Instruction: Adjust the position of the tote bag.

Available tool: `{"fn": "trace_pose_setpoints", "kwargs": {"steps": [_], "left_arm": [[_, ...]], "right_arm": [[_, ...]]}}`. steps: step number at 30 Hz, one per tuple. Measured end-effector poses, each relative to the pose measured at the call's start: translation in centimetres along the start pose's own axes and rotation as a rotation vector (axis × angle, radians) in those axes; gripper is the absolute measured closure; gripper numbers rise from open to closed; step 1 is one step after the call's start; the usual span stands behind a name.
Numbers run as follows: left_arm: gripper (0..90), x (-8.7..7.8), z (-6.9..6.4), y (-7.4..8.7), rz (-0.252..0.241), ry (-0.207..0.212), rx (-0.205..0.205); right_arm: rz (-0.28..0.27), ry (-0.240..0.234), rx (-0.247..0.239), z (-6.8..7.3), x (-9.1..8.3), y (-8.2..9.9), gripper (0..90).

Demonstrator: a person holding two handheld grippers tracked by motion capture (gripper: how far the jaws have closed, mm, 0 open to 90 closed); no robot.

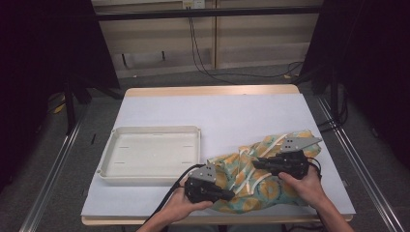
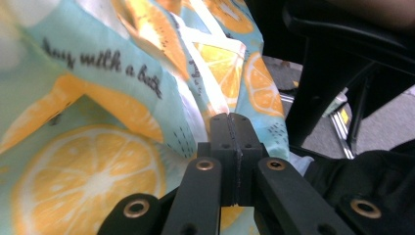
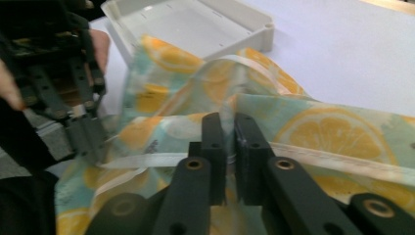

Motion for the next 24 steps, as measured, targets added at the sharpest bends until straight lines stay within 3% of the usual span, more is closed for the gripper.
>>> {"fn": "trace_pose_setpoints", "kwargs": {"steps": [6, 12, 14, 17, 22, 24], "left_arm": [[90.0, -1.1, 0.4, -0.6, -0.048, -0.019, -0.022], [84.7, -2.6, 0.0, -1.9, -0.113, -0.022, -0.028], [83.3, -3.2, -0.2, -2.8, -0.153, -0.015, -0.036], [80.9, -3.5, -0.9, -4.0, -0.211, 0.030, -0.056], [73.3, -1.2, -1.1, -5.0, -0.191, 0.012, -0.040], [66.5, 0.4, -1.2, -4.8, -0.147, -0.014, -0.009]], "right_arm": [[-0.052, 0.017, 0.001, 1.0, -1.7, -0.1, 87.5], [-0.098, 0.050, -0.015, 3.6, -3.3, 0.6, 88.9], [-0.107, 0.050, -0.014, 4.5, -3.7, 1.2, 89.0], [-0.089, 0.039, -0.005, 5.8, -3.8, 2.3, 89.0], [-0.056, 0.032, 0.017, 6.7, -3.4, 3.9, 88.2], [-0.055, 0.036, 0.010, 6.4, -3.5, 4.1, 84.3]]}}
Point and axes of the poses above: each handheld gripper's, and its own axes: x roughly forward along the jaws, y roughly out of its underside, z roughly to its left, the point moved 8 cm from there along x, roughly forward along the jaws, and after that the axes turned 9 degrees about -y, right-handed, at the moved point
